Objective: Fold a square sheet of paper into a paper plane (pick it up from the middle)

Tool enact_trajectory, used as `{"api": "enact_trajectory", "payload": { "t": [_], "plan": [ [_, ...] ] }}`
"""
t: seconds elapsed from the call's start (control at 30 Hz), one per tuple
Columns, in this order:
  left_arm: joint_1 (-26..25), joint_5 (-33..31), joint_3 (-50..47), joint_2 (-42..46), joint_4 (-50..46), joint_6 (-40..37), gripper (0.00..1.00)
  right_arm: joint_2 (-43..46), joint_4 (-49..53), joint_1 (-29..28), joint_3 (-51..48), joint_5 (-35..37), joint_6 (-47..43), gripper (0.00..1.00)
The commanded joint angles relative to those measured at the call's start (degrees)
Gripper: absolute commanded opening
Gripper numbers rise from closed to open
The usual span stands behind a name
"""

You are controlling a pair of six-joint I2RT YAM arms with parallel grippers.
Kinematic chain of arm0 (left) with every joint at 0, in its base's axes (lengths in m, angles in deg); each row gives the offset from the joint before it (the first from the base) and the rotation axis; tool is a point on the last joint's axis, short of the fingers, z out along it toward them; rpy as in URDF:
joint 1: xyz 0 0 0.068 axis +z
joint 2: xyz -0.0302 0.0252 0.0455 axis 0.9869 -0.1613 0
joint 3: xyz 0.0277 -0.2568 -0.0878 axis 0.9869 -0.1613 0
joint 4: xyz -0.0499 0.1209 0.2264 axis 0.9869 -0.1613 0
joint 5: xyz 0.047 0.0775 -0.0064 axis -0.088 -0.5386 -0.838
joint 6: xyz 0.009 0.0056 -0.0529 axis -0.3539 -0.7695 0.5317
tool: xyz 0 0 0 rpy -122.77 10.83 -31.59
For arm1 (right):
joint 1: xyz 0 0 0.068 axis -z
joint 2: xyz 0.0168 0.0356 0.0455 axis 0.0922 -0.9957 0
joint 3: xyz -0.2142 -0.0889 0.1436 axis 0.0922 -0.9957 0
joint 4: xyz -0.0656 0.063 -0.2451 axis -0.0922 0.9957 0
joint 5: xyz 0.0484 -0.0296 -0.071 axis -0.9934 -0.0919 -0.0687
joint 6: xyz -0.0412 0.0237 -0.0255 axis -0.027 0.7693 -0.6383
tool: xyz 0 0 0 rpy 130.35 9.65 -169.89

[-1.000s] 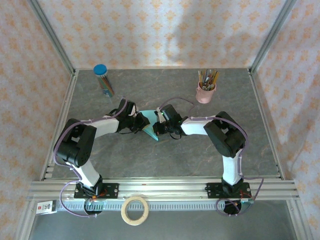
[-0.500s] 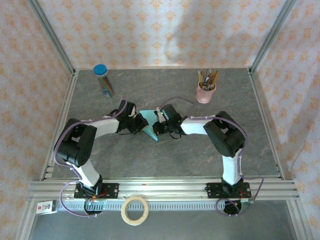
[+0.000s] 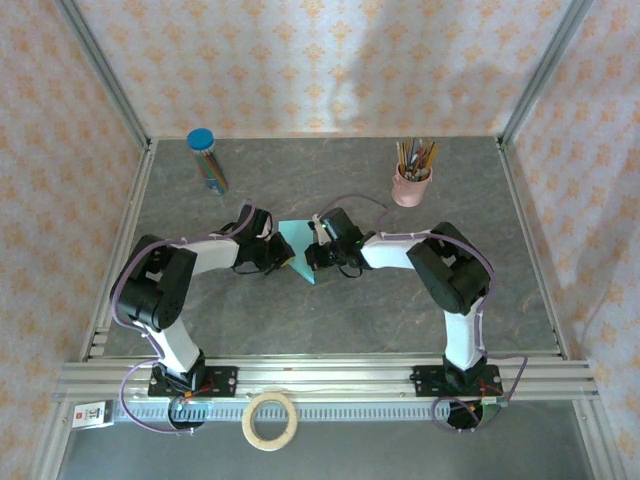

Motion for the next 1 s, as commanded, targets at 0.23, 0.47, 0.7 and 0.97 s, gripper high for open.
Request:
{"api": "enact_trajectory", "payload": {
  "t": [0.23,0.47,0.7,0.97],
  "plan": [
    [-0.14,-2.07,-0.97,-1.76,-1.4,-0.65,0.1,-1.19,3.65,0.14,0.65,0.17,0.02,0.04],
    [-0.17,-2.31,-0.01,-2.28,-2.08,-1.4,0.1,-1.04,3.82,0.14,0.86,0.32,0.11,0.04],
    [-0.12,-2.33,-0.51,-3.15,-2.31,-1.6,0.1,2.75,5.52,0.66,3.66,1.13,4.64,0.21],
    [-0.17,-2.02,-0.17,-2.34,-1.73,-1.3,0.1,6.73,7.91,0.93,3.12,3.14,8.88,0.52]
  ]
}}
